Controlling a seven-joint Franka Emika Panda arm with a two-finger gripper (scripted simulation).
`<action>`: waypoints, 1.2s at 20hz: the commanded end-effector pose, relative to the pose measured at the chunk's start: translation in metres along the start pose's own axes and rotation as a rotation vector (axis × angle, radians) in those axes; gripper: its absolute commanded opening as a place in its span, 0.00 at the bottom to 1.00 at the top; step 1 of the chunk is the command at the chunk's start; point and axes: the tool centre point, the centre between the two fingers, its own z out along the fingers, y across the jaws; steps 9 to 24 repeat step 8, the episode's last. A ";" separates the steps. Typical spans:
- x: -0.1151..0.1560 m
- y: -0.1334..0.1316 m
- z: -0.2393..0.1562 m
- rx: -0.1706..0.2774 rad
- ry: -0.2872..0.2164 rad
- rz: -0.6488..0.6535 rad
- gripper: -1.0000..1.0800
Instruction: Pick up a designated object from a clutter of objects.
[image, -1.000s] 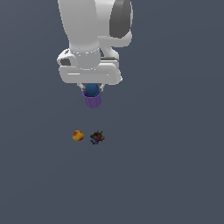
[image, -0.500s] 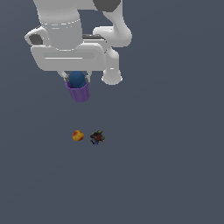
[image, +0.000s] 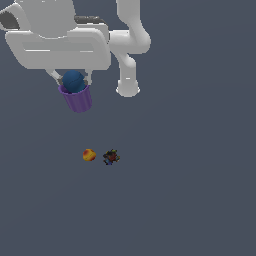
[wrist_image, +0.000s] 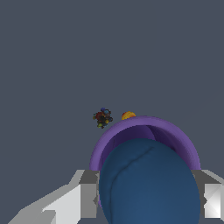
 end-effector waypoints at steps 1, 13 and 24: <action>0.004 0.003 -0.007 0.000 0.002 0.000 0.00; 0.007 0.006 -0.014 0.000 0.002 0.000 0.00; 0.007 0.006 -0.014 0.000 0.002 0.000 0.00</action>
